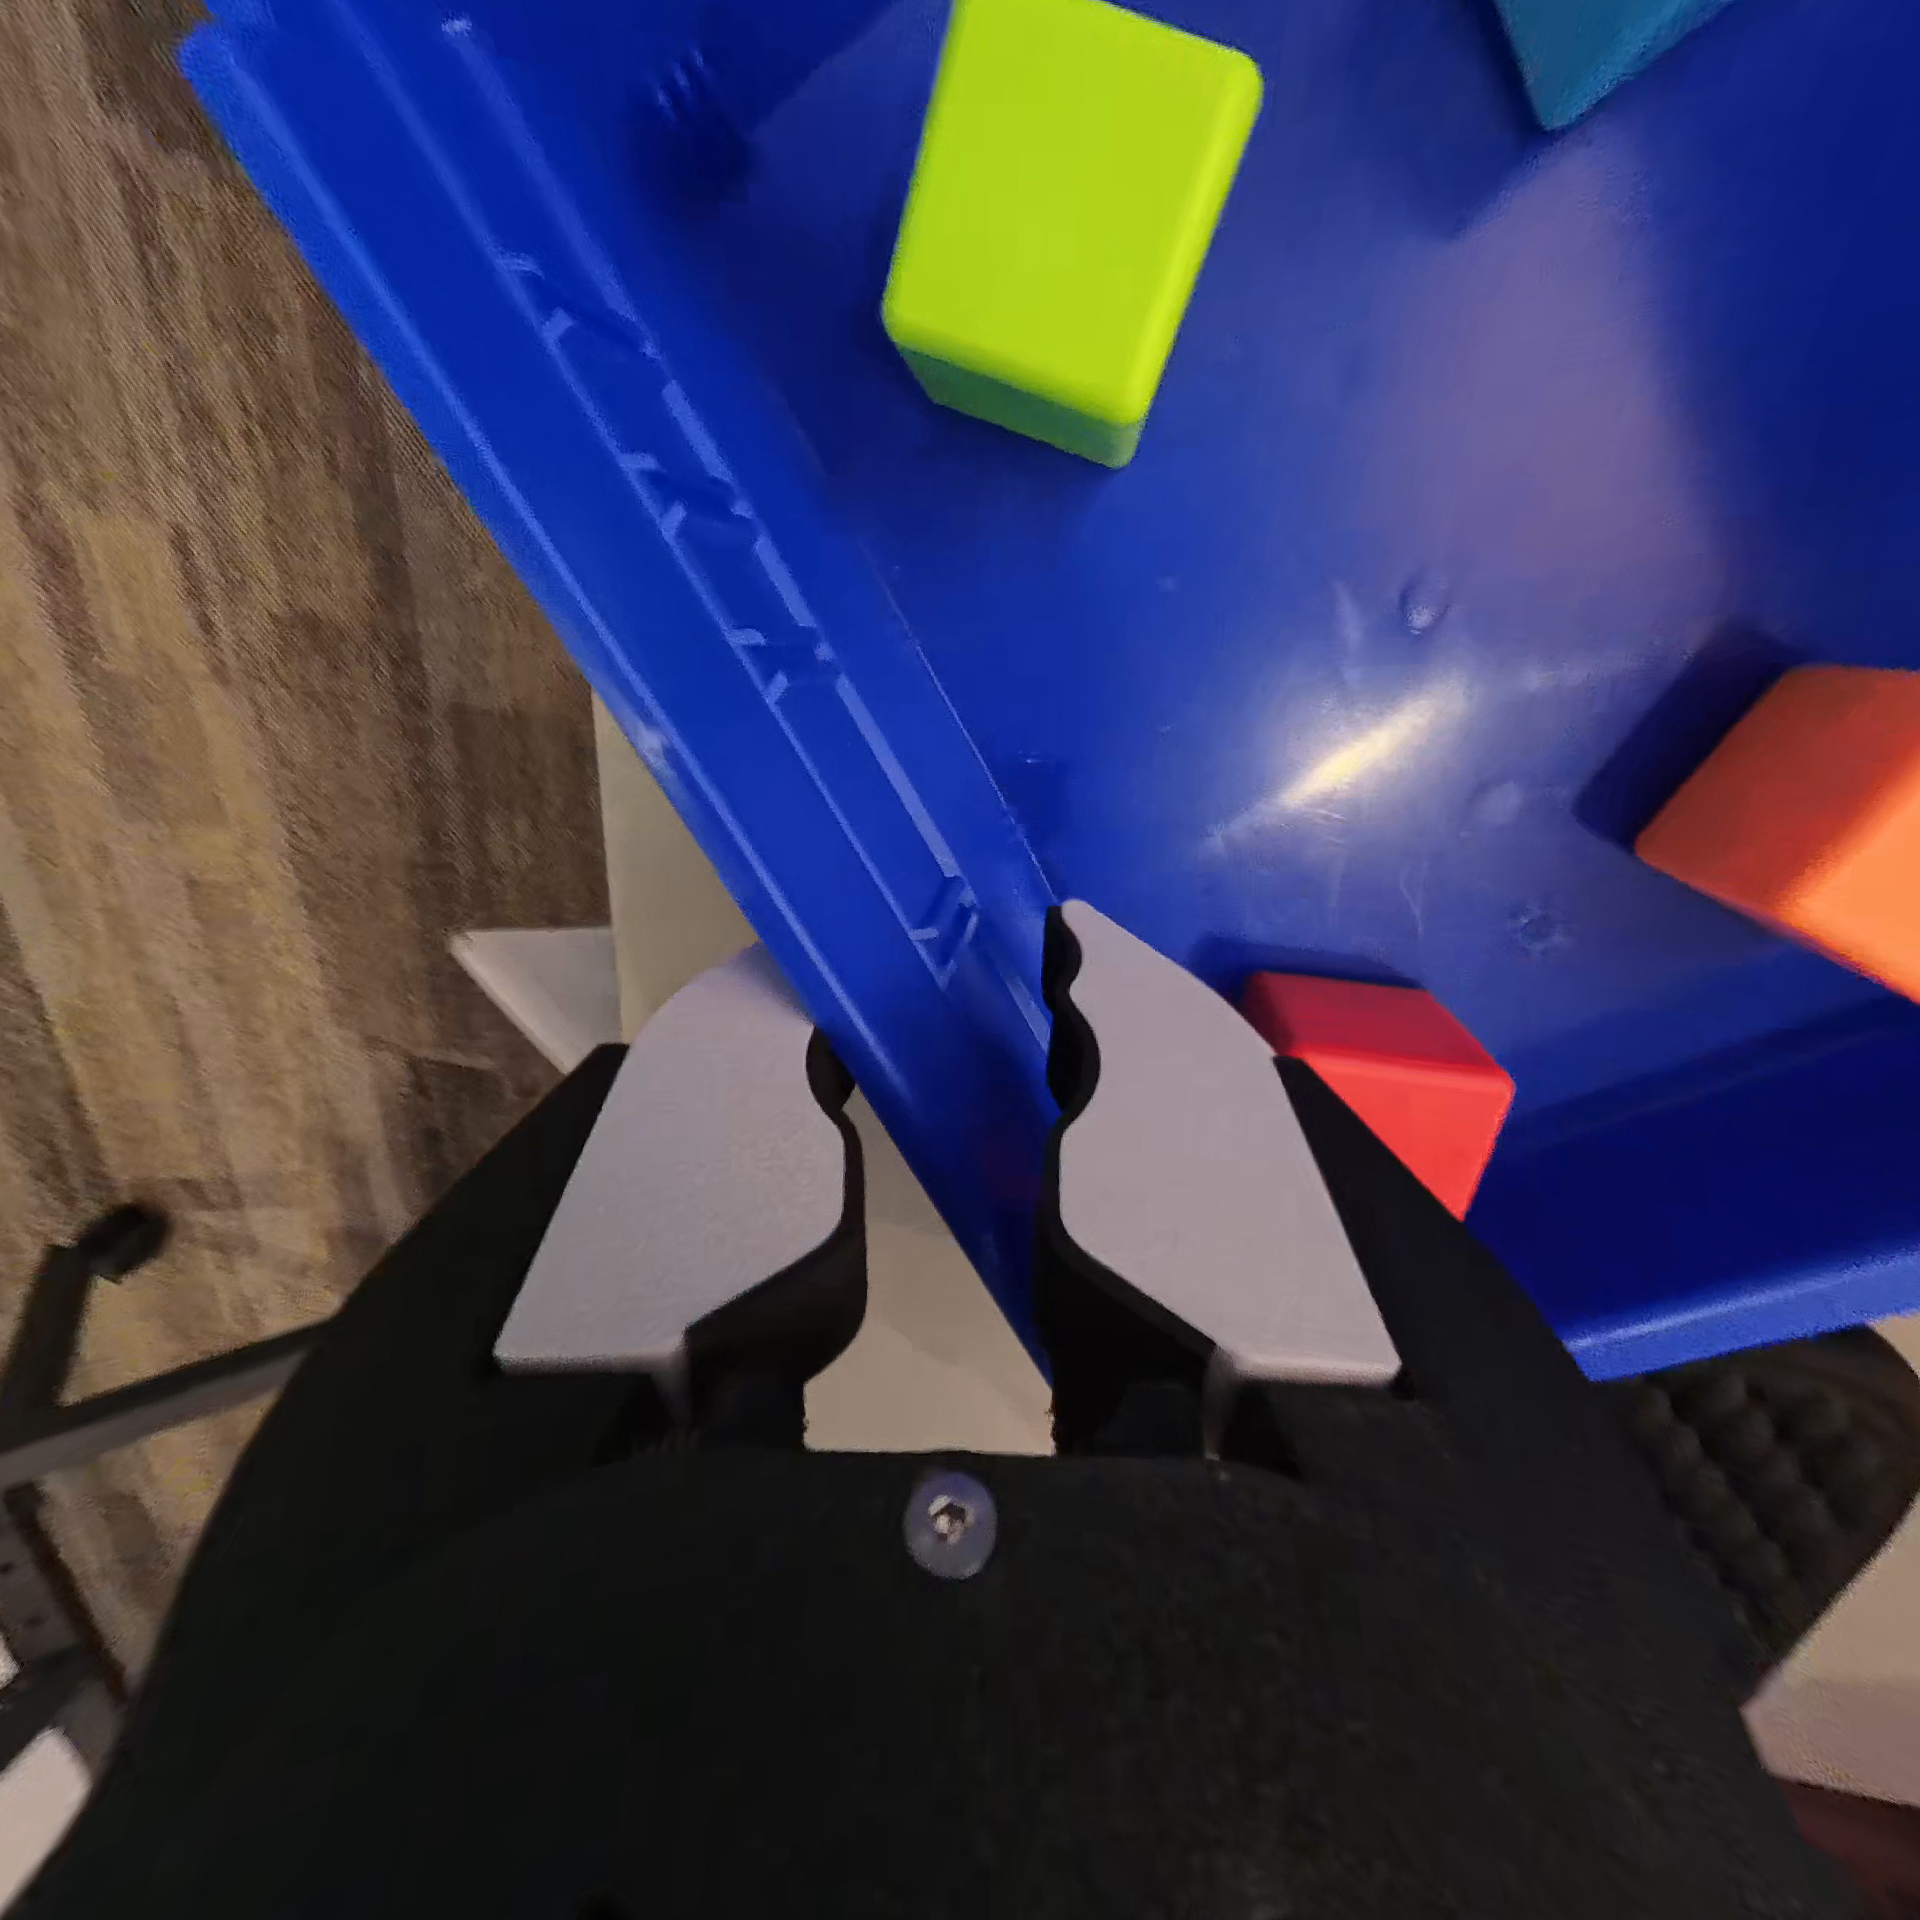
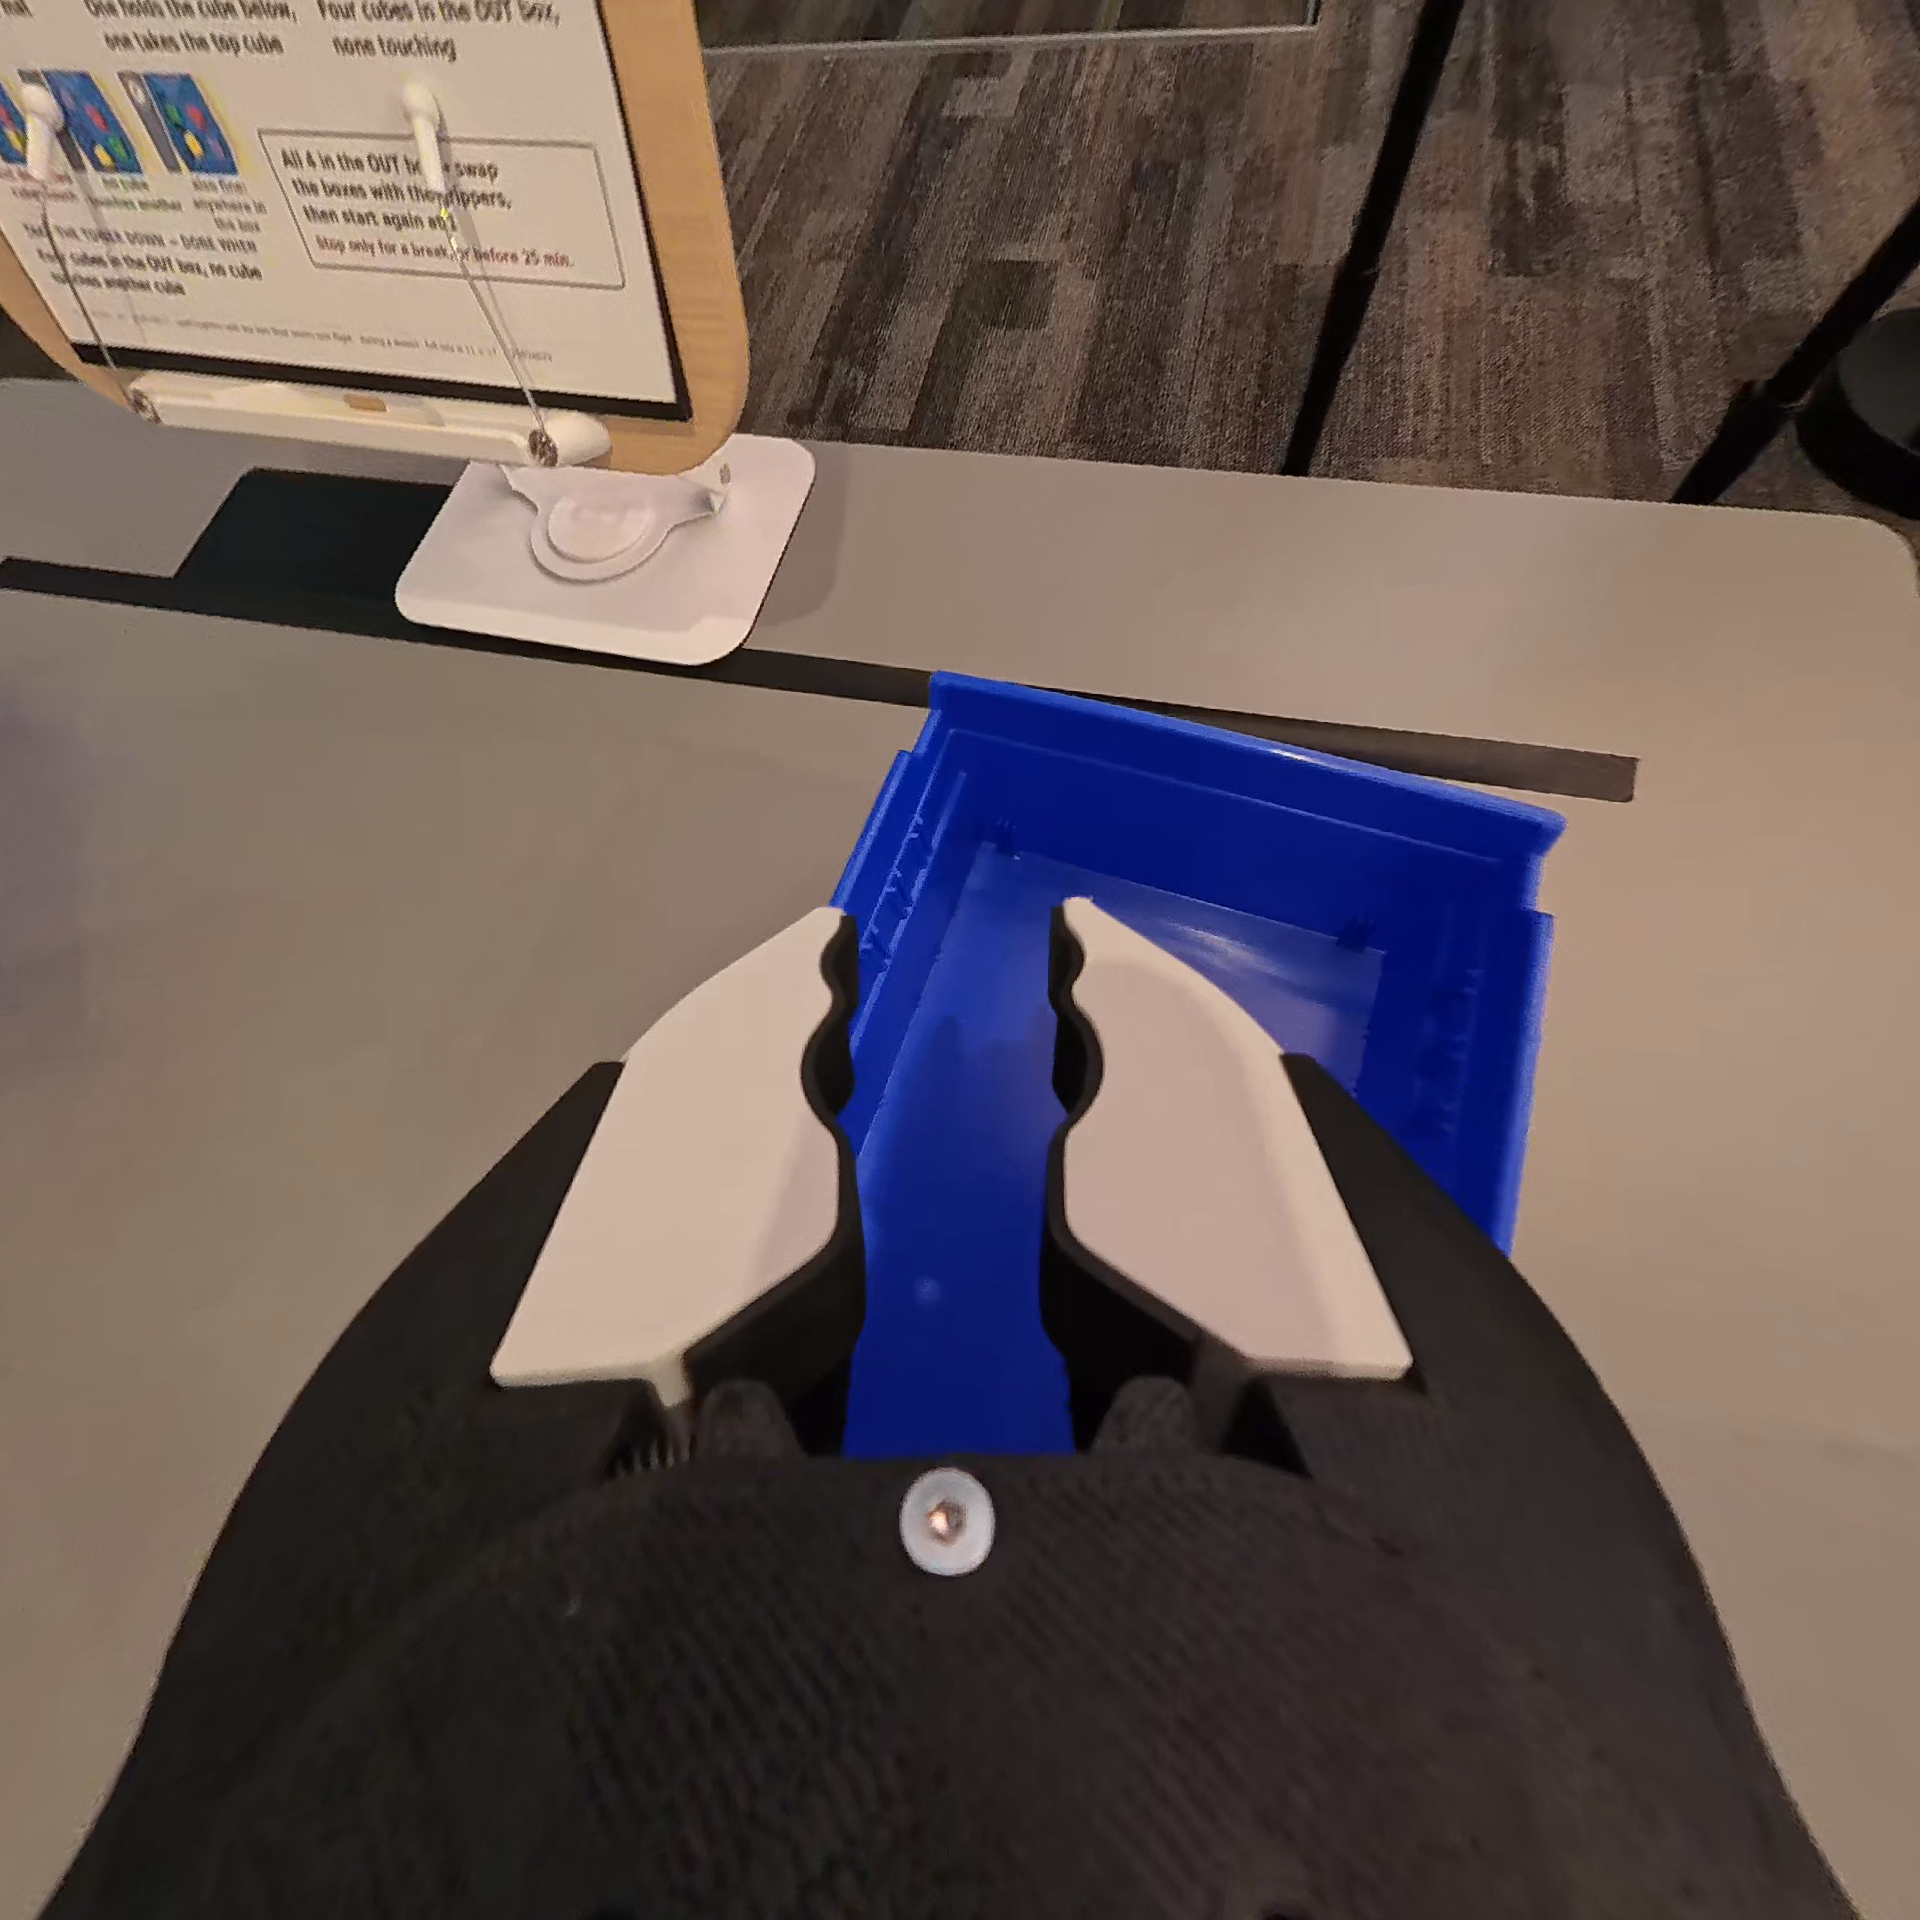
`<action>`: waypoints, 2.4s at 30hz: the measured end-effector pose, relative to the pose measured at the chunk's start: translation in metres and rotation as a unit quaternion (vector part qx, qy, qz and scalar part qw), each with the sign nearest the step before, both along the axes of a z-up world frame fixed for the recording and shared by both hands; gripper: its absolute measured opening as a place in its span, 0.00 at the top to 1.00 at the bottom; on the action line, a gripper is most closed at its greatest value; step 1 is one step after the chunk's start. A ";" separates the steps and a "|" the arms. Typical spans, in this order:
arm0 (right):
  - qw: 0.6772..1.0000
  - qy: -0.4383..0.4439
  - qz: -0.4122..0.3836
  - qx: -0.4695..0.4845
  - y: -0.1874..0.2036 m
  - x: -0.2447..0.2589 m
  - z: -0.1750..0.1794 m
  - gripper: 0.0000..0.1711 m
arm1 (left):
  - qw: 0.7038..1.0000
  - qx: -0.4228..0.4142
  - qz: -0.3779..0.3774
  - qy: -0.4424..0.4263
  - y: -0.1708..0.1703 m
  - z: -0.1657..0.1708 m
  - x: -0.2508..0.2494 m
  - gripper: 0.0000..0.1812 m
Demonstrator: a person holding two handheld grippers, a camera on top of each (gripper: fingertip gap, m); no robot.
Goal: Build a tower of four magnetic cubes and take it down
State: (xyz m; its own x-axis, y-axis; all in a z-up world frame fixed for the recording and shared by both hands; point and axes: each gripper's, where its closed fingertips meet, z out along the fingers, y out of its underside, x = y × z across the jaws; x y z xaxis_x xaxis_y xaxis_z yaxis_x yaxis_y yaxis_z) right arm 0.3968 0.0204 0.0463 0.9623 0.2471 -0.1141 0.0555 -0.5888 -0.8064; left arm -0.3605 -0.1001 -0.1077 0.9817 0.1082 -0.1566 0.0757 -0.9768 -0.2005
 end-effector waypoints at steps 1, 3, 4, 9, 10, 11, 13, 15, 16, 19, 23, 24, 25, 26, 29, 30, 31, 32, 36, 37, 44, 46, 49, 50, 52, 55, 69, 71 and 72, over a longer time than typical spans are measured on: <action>1.000 -0.002 0.005 -0.004 0.002 -0.004 -0.003 0.79 | 1.000 0.000 -0.018 0.013 0.007 0.000 0.003 0.82; 1.000 -0.013 0.008 -0.012 0.006 -0.012 -0.010 0.79 | 0.998 0.003 -0.049 0.031 0.020 0.000 0.011 0.83; 1.000 -0.028 0.004 -0.013 0.009 -0.015 -0.014 0.78 | 0.997 0.006 -0.064 0.036 0.027 0.000 0.016 0.84; 0.989 -0.122 -0.036 0.070 0.033 -0.036 -0.007 0.78 | 0.985 0.033 -0.159 0.058 0.059 0.000 0.047 0.84; 0.986 -0.131 -0.038 0.095 0.037 -0.045 -0.004 0.78 | 0.982 0.035 -0.174 0.064 0.064 0.000 0.052 0.84; 0.983 -0.136 -0.040 0.116 0.039 -0.054 -0.001 0.72 | 0.979 0.037 -0.187 0.071 0.067 0.000 0.056 0.83; 0.977 -0.132 -0.037 0.163 0.042 -0.076 0.008 0.64 | 0.973 0.038 -0.211 0.085 0.073 0.000 0.063 0.82; 0.964 -0.146 -0.045 0.217 0.042 -0.092 0.017 0.63 | 0.967 0.043 -0.231 0.098 0.080 0.000 0.068 0.81; 0.954 -0.171 -0.059 0.241 0.041 -0.094 0.020 0.60 | 0.965 0.046 -0.237 0.102 0.082 -0.001 0.070 0.81; 0.922 -0.250 -0.096 0.280 0.040 -0.099 0.021 0.57 | 0.961 0.050 -0.249 0.109 0.087 -0.001 0.073 0.80; 0.932 -0.248 -0.079 0.252 0.043 -0.119 -0.003 0.55 | 0.956 0.060 -0.263 0.113 0.091 -0.001 0.076 0.79; 0.933 -0.249 -0.078 0.247 0.044 -0.122 -0.006 0.55 | 0.955 0.064 -0.265 0.113 0.093 -0.001 0.076 0.79; 0.932 -0.254 -0.078 0.247 0.044 -0.124 -0.008 0.54 | 0.955 0.066 -0.267 0.114 0.093 -0.001 0.076 0.79; 0.930 -0.259 -0.078 0.249 0.043 -0.125 -0.008 0.54 | 0.954 0.069 -0.268 0.114 0.094 -0.001 0.077 0.79; 0.926 -0.270 -0.073 0.255 0.042 -0.130 -0.008 0.52 | 0.954 0.073 -0.267 0.117 0.095 -0.002 0.077 0.79; 0.927 -0.269 -0.067 0.252 0.041 -0.132 -0.010 0.51 | 0.954 0.073 -0.265 0.117 0.095 -0.002 0.077 0.78; 0.928 -0.269 -0.061 0.250 0.041 -0.133 -0.011 0.50 | 0.955 0.073 -0.262 0.116 0.095 -0.002 0.077 0.79; 0.929 -0.270 -0.056 0.247 0.041 -0.134 -0.013 0.49 | 0.957 0.072 -0.258 0.114 0.094 -0.002 0.077 0.79; 0.929 -0.280 -0.049 0.237 0.043 -0.133 -0.019 0.45 | 0.960 0.063 -0.251 0.106 0.090 -0.003 0.078 0.79; 0.929 -0.282 -0.049 0.234 0.043 -0.132 -0.021 0.45 | 0.960 0.061 -0.252 0.105 0.089 -0.003 0.078 0.79; 0.930 -0.287 -0.049 0.227 0.046 -0.130 -0.027 0.44 | 0.961 0.052 -0.249 0.106 0.086 -0.003 0.078 0.79; 0.931 -0.284 -0.047 0.225 0.047 -0.131 -0.028 0.44 | 0.961 0.053 -0.249 0.104 0.086 -0.003 0.079 0.78; 0.933 -0.278 -0.044 0.223 0.047 -0.133 -0.030 0.44 | 0.965 0.062 -0.241 0.081 0.085 -0.001 0.083 0.75; 0.933 -0.278 -0.042 0.222 0.047 -0.133 -0.030 0.44 | 0.965 0.070 -0.240 0.078 0.086 0.003 0.083 0.73; 0.933 -0.279 -0.039 0.223 0.048 -0.134 -0.031 0.44 | 0.965 0.085 -0.237 0.075 0.085 0.011 0.083 0.70; 0.935 -0.277 -0.032 0.219 0.048 -0.137 -0.034 0.45 | 0.964 0.105 -0.232 0.079 0.081 0.025 0.080 0.68; 0.948 -0.257 0.021 0.186 0.046 -0.145 -0.041 0.46 | 0.827 0.119 -0.549 -0.018 0.008 0.068 0.233 0.72; 0.949 -0.256 0.025 0.181 0.046 -0.144 -0.041 0.46 | 0.821 0.074 -0.566 -0.010 0.004 0.053 0.246 0.71; 0.950 -0.255 0.027 0.181 0.045 -0.144 -0.041 0.46 | 0.821 0.046 -0.569 -0.004 0.002 0.045 0.249 0.70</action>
